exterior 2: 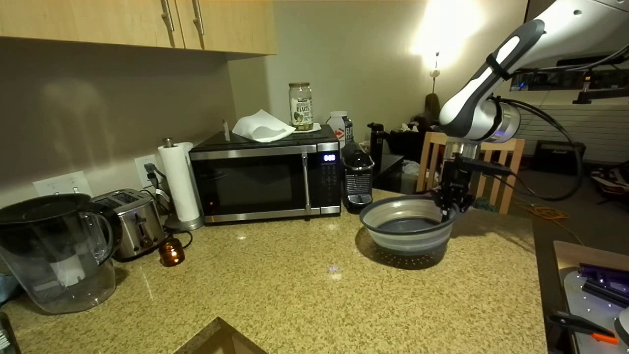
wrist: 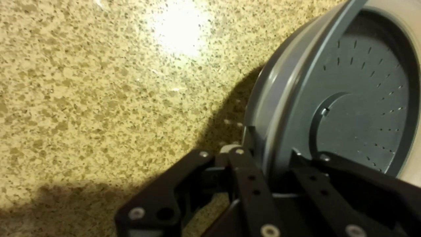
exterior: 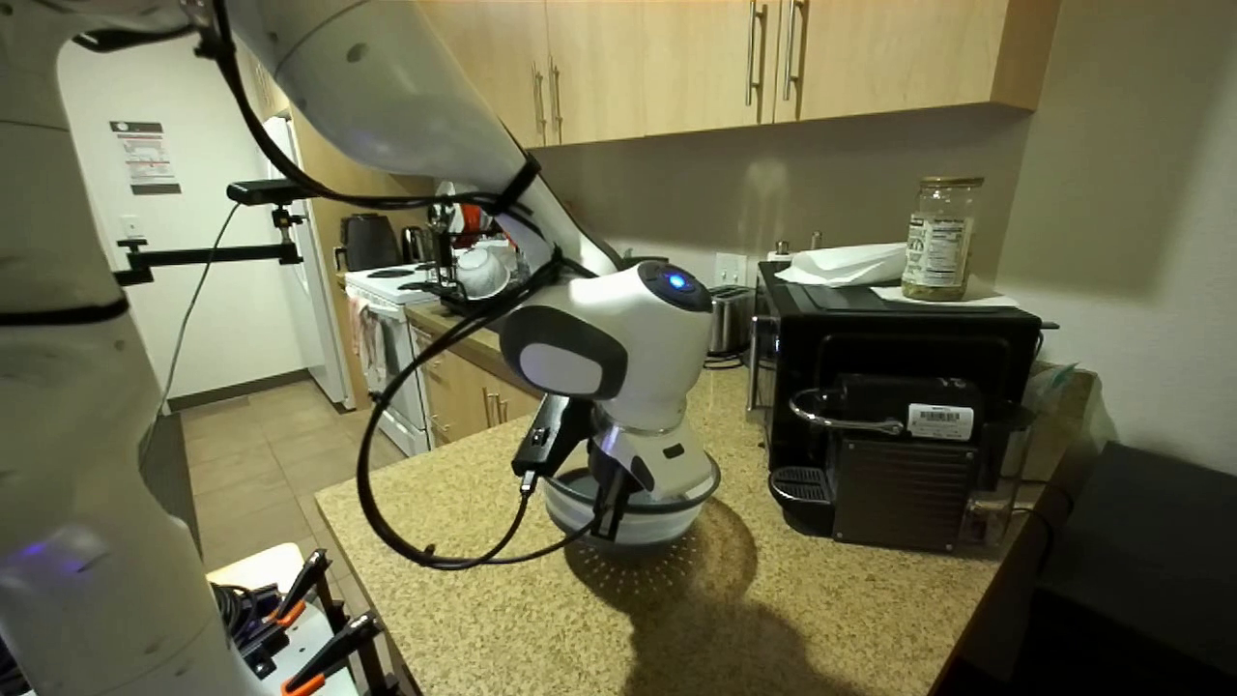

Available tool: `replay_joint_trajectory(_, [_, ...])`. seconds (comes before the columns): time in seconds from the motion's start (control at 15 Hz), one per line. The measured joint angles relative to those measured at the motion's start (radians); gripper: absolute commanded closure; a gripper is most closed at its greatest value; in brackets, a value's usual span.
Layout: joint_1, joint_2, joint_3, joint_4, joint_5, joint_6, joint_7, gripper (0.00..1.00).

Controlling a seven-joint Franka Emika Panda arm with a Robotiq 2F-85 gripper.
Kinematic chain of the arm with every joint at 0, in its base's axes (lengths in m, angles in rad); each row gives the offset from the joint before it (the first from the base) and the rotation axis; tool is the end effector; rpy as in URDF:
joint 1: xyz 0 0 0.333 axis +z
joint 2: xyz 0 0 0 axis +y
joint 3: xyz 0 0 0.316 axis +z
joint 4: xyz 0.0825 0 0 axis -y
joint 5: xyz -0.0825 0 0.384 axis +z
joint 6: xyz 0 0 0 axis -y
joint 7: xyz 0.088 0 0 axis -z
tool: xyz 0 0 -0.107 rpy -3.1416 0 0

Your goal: Move the bowl

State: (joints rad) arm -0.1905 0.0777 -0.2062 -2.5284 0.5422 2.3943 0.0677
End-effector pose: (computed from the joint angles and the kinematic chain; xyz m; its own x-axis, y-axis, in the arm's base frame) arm 0.4055 -0.1667 0.2316 0.6196 -0.7360 -0.2728 -0.7848 -0.5745 -0.2325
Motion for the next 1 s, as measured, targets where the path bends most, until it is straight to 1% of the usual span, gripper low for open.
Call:
replay_joint_trajectory(0.33, [-0.003,0.001,-0.007,-0.066,0.0,0.1,0.0,0.97])
replay_joint_trajectory(0.67, [-0.006,0.006,-0.015,-0.109,0.006,0.173,0.0,0.97])
replay_joint_trajectory(1.0, [-0.005,0.039,-0.002,-0.114,0.063,0.213,0.0,0.97])
